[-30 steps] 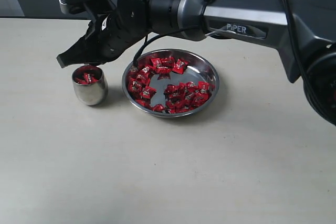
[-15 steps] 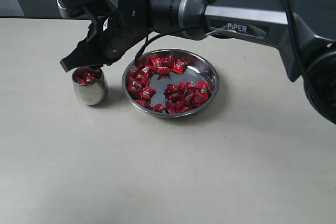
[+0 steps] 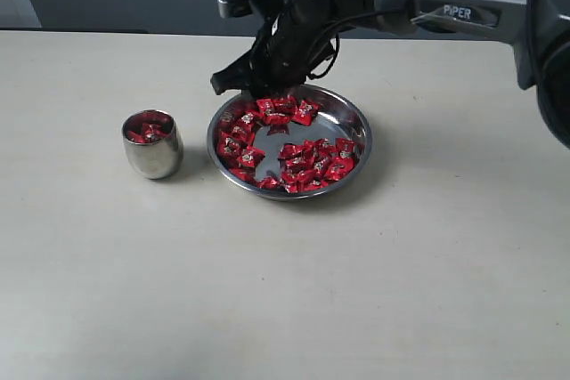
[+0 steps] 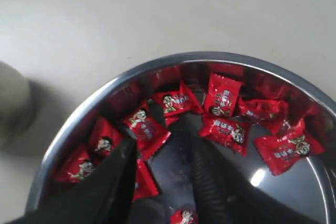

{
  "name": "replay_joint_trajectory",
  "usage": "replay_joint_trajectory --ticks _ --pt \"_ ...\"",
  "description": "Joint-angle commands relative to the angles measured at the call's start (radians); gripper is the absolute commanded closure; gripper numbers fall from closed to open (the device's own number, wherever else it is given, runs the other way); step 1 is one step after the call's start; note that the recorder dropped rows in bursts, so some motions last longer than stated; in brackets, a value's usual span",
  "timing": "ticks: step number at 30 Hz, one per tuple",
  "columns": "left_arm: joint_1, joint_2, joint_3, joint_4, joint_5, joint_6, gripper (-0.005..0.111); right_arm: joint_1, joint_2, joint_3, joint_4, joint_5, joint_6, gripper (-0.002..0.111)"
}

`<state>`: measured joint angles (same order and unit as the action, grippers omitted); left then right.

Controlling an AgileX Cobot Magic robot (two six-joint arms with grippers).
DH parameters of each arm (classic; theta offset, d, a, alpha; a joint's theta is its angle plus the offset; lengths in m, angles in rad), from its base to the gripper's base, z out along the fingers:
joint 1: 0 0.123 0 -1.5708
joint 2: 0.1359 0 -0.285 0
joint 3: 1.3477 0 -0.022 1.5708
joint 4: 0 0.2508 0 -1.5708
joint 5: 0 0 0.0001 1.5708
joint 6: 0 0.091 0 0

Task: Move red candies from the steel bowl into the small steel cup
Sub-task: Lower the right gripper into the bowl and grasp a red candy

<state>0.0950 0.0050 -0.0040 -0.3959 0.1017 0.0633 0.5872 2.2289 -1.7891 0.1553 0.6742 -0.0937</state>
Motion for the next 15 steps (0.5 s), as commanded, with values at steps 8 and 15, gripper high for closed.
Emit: replay_joint_trajectory --ticks 8,15 --pt "0.001 -0.005 0.004 -0.010 -0.004 -0.001 0.106 -0.006 0.102 0.000 -0.142 -0.016 -0.004 0.063" --pt "0.001 -0.005 0.004 -0.010 -0.004 -0.001 0.106 -0.006 0.102 0.000 -0.149 -0.111 0.000 0.061"
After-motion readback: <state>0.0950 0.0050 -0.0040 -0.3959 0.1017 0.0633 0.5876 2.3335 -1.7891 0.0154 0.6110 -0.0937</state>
